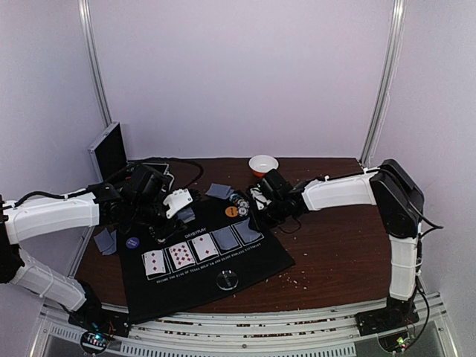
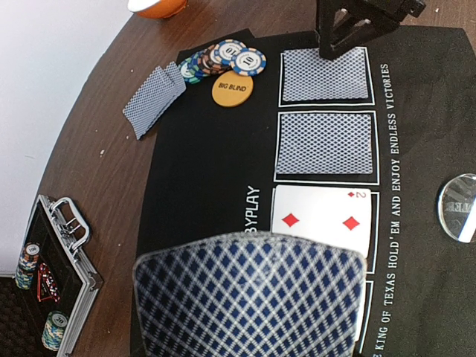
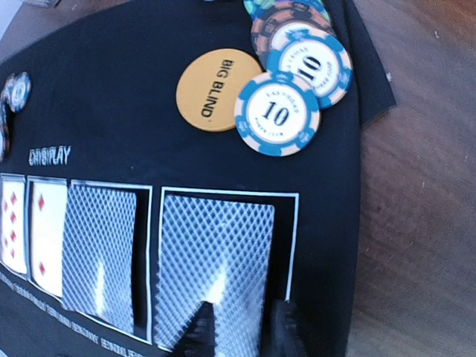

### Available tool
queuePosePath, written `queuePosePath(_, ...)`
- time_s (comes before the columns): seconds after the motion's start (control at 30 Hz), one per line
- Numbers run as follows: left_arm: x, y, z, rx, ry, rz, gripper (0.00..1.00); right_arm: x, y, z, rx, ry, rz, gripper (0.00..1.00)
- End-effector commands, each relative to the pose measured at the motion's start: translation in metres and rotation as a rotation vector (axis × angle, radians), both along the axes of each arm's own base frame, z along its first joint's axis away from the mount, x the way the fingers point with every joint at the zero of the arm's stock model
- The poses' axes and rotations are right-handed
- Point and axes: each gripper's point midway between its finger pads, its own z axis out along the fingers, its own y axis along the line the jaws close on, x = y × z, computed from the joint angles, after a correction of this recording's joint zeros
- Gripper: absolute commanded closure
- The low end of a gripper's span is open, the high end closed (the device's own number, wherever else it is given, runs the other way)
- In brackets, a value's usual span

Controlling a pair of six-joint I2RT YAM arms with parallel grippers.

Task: Distribute texas hold em gaming equipment
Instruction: Adjust the poker card in the community card area, then pass from the left arm to the right

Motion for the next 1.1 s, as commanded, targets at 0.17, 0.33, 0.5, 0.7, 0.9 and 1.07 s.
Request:
queuePosePath(0.17, 0.0, -0.014, 0.021, -0.08, -0.029, -0.05, 0.53, -0.013, 0.047, 0.119, 0.391, -0.081, 0.138, 0.42)
queuePosePath(0.33, -0.003, -0.016, 0.024, -0.095, -0.028, -0.063, 0.53, -0.04, 0.111, 0.187, 0.946, 0.16, 0.282, 0.4)
queuePosePath(0.5, -0.001, -0.013, 0.023, -0.086, -0.036, -0.052, 0.53, -0.066, 0.151, 0.183, 0.954, 0.199, 0.389, 0.37)
queuePosePath(0.7, 0.0, -0.014, 0.022, -0.083, -0.035, -0.05, 0.53, -0.076, 0.159, 0.183, 1.016, 0.225, 0.406, 0.36)
queuePosePath(0.9, 0.0, -0.014, 0.023, -0.082, -0.036, -0.049, 0.53, -0.077, 0.175, 0.159, 0.994, 0.278, 0.389, 0.41)
queuePosePath(1.07, 0.0, -0.013, 0.023, -0.082, -0.039, -0.048, 0.53, -0.074, 0.183, 0.152, 0.986, 0.296, 0.38, 0.47)
